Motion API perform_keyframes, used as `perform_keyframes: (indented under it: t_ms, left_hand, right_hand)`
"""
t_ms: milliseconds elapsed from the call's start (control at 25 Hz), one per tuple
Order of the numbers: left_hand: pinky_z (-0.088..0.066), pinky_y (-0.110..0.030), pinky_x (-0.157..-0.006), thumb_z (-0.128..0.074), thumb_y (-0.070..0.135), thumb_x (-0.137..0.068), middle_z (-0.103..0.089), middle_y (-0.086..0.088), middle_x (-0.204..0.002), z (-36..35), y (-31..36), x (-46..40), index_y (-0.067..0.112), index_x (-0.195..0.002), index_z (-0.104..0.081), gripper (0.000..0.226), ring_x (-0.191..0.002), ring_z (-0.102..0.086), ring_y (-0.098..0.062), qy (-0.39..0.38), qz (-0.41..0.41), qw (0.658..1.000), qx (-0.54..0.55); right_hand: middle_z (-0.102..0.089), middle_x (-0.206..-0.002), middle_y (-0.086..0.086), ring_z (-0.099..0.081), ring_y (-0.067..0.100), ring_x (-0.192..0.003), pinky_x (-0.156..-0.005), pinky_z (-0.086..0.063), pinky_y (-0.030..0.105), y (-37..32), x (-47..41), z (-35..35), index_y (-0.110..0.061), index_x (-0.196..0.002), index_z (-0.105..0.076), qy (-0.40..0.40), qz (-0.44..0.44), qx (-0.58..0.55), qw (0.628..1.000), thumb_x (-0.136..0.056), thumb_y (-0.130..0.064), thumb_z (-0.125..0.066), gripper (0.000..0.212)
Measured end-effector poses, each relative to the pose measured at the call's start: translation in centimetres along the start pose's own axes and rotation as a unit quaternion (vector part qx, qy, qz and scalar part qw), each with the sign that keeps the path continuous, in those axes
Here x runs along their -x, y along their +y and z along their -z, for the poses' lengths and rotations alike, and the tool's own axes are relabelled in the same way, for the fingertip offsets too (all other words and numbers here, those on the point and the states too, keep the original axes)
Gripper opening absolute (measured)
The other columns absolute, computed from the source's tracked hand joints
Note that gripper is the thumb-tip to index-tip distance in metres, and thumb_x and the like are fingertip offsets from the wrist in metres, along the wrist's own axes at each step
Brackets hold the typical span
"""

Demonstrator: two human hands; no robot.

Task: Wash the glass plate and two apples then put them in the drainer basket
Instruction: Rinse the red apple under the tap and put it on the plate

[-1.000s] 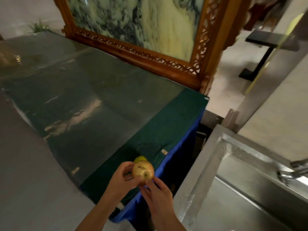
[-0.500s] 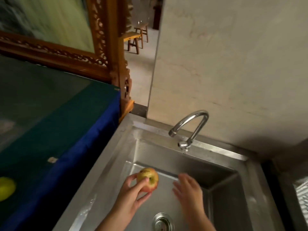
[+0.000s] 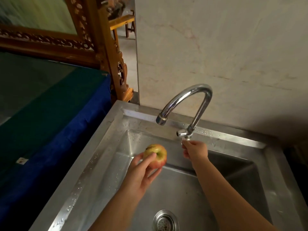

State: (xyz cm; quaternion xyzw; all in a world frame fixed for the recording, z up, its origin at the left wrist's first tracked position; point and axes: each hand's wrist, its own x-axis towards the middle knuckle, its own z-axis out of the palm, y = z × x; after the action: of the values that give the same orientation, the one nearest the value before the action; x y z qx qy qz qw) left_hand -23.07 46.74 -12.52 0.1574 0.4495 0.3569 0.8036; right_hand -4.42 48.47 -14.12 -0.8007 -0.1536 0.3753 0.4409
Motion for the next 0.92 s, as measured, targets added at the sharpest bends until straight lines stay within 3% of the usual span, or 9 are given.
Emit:
perform_keyframes:
  t_ms: [80, 200, 520, 680, 760, 800, 920]
  left_hand:
    - [-0.059, -0.025, -0.057, -0.063, 0.011, -0.081, -0.061, -0.016, -0.12, -0.3, 0.0, -0.1, 0.01, -0.114, -0.056, 0.033, -0.094, -0.065, -0.02, 0.002, 0.012, 1.0, 0.023]
    - [-0.059, -0.026, -0.056, -0.063, 0.009, -0.081, -0.059, -0.016, -0.119, -0.6, 0.0, -0.2, 0.012, -0.112, -0.057, 0.032, -0.094, -0.064, -0.021, 0.008, 0.018, 0.999, 0.035]
    - [-0.059, -0.024, -0.054, -0.061, 0.011, -0.082, -0.062, -0.012, -0.111, -0.3, 0.0, 0.1, 0.015, -0.1, -0.06, 0.019, -0.092, -0.063, -0.019, 0.009, 0.012, 1.0, 0.026]
    - [-0.059, -0.025, -0.057, -0.063, 0.011, -0.081, -0.062, -0.012, -0.113, 0.3, 0.3, -0.2, 0.015, -0.104, -0.058, 0.024, -0.095, -0.064, -0.02, 0.009, 0.002, 1.0, 0.02]
    - [-0.059, -0.025, -0.058, -0.063, 0.012, -0.08, -0.062, -0.012, -0.116, 0.4, 0.5, -0.4, 0.014, -0.113, -0.057, 0.034, -0.098, -0.064, -0.02, 0.008, -0.004, 1.0, 0.016]
    - [-0.059, -0.025, -0.058, -0.064, 0.012, -0.08, -0.062, -0.013, -0.116, 0.4, 0.5, -0.6, 0.013, -0.117, -0.056, 0.039, -0.098, -0.064, -0.02, 0.008, -0.005, 1.0, 0.017]
    - [-0.058, -0.025, -0.056, -0.067, 0.011, -0.076, -0.063, -0.014, -0.112, 0.4, 0.7, -0.8, 0.013, -0.12, -0.055, 0.046, -0.094, -0.065, -0.02, 0.01, -0.022, 0.999, 0.026]
  right_hand:
    - [-0.065, -0.068, 0.006, -0.055, 0.017, -0.055, -0.06, -0.052, 0.03, 1.0, 0.0, 0.6, -0.008, -0.075, -0.068, -0.034, -0.01, -0.055, 0.998, -0.083, -0.015, -0.067, 0.011]
    - [-0.067, -0.068, 0.007, -0.057, 0.017, -0.056, -0.06, -0.052, 0.029, 1.0, -0.2, 0.9, -0.01, -0.068, -0.065, -0.062, -0.03, -0.08, 0.994, -0.082, -0.016, -0.068, 0.015]
    - [-0.064, -0.065, 0.008, -0.056, 0.013, -0.055, -0.05, -0.047, 0.021, -0.4, -0.1, 0.7, -0.005, -0.065, -0.062, -0.058, -0.099, -0.122, 0.986, -0.081, -0.011, -0.068, 0.019]
    - [-0.063, -0.065, 0.013, -0.058, 0.012, -0.043, -0.034, -0.048, 0.017, -3.4, 0.3, 0.1, 0.001, -0.067, -0.057, -0.047, -0.107, -0.224, 0.968, -0.082, -0.005, -0.066, 0.018]
    - [-0.064, -0.07, 0.016, -0.063, 0.013, -0.044, -0.039, -0.053, 0.02, -4.3, 0.9, 0.2, 0.002, -0.071, -0.057, -0.049, -0.099, -0.262, 0.959, -0.086, -0.005, -0.061, 0.017]
    - [-0.065, -0.077, 0.017, -0.065, 0.016, -0.053, -0.046, -0.057, 0.024, -4.2, 1.5, 0.3, 0.001, -0.075, -0.059, -0.062, -0.09, -0.261, 0.959, -0.088, -0.009, -0.058, 0.017]
    - [-0.066, -0.103, 0.014, -0.065, 0.023, -0.082, -0.07, -0.057, 0.034, -1.7, 4.1, 0.5, -0.006, -0.103, -0.06, -0.137, -0.039, -0.157, 0.977, -0.092, -0.031, -0.052, 0.028]
